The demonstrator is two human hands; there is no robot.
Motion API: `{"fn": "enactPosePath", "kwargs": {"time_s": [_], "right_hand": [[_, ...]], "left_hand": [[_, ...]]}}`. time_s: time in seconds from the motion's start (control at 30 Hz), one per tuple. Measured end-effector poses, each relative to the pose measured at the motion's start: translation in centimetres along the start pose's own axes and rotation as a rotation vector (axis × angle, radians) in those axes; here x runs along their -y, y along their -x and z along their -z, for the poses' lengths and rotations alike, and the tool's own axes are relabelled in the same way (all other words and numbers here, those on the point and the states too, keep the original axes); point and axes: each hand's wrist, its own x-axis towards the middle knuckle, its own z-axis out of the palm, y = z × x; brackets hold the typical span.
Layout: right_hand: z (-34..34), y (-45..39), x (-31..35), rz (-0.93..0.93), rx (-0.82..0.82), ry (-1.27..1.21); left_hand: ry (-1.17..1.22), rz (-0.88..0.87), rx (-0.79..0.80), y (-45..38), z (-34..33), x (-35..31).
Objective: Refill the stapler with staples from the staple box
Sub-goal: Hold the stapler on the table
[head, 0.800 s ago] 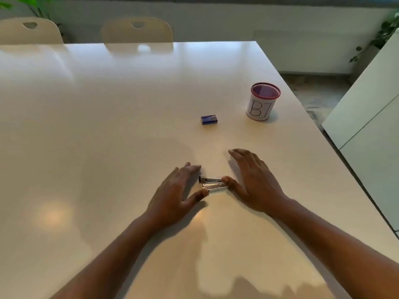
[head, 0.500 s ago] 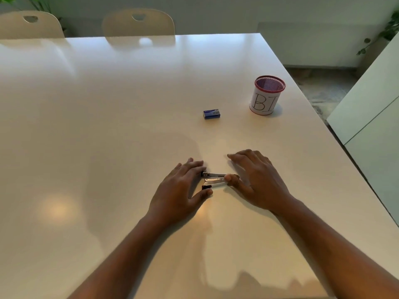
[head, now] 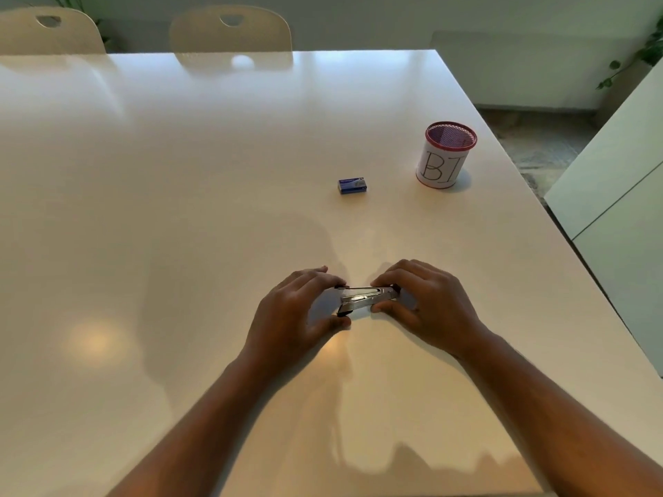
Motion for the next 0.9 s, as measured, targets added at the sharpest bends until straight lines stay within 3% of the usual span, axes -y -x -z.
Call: {"fn": "enactPosePath", "kwargs": {"time_s": [0.2, 0.9], "right_hand": [[-0.56, 0.32, 0.45, 0.079, -0.109, 0.045], [-0.61, 0.14, 0.85, 0.037, -0.064, 0.022]], "left_hand": [[-0.009, -0.066, -0.102, 0.35, -0.28, 0.58], [-0.012, -0.052, -0.061, 0.12, -0.18, 0.30]]}}
